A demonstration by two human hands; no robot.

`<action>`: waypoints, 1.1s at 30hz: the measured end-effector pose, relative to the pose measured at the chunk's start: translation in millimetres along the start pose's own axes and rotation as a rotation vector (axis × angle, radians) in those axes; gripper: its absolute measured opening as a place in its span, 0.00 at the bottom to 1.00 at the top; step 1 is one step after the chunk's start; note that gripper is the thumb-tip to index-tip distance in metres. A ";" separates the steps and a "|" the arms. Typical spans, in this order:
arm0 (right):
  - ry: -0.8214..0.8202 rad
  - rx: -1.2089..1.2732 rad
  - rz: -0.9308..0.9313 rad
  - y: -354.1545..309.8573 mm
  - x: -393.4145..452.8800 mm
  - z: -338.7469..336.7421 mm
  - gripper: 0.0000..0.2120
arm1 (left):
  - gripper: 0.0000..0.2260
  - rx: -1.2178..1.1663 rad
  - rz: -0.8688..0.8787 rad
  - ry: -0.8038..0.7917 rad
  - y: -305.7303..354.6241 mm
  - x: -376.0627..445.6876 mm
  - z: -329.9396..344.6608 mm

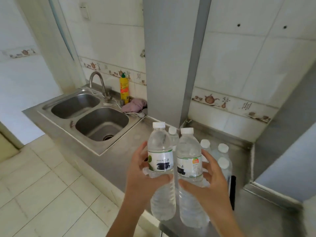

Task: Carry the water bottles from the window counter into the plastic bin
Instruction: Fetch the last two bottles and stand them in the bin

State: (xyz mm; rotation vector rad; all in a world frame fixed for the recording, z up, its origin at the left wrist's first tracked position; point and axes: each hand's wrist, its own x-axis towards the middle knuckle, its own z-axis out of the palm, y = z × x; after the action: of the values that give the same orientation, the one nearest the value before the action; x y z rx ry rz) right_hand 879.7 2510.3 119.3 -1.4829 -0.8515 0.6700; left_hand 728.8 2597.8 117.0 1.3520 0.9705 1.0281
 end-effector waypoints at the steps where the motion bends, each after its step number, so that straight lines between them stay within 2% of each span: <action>1: 0.029 -0.007 0.001 2.3 12.2 5.5 0.43 | 0.46 0.009 0.002 -0.037 -3.0 19.8 0.6; 4: 0.136 -0.047 -0.001 12.9 46.8 22.9 0.42 | 0.47 0.091 0.008 -0.153 -10.3 73.4 5.2; 7: 0.247 -0.074 0.020 24.1 72.9 37.9 0.42 | 0.39 0.115 -0.029 -0.212 -23.8 115.7 9.6; 10: 0.309 -0.106 0.046 38.3 88.5 51.1 0.43 | 0.37 0.141 -0.065 -0.257 -48.9 145.5 9.3; 16: 0.445 -0.224 0.093 69.0 100.0 73.8 0.43 | 0.38 0.190 -0.088 -0.348 -85.3 168.5 12.1; 20: 0.539 -0.386 0.053 84.9 105.4 83.6 0.40 | 0.38 0.183 -0.107 -0.345 -101.6 176.6 15.0; 23: 0.559 -0.469 0.031 95.5 107.3 87.7 0.42 | 0.38 0.196 -0.108 -0.340 -110.0 180.6 17.1; 30: 0.553 -0.452 0.126 109.7 105.5 93.6 0.35 | 0.38 0.309 -0.055 -0.403 -119.8 180.6 16.7; 33: 0.522 -0.461 0.111 106.3 104.2 91.5 0.34 | 0.37 0.368 -0.001 -0.433 -125.4 179.4 13.9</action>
State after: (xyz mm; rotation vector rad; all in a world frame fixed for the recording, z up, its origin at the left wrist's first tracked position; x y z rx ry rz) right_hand 875.9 2648.9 13.0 -2.0121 -0.5341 0.1395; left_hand 794.6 2770.6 -1.1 1.7856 0.8514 0.5298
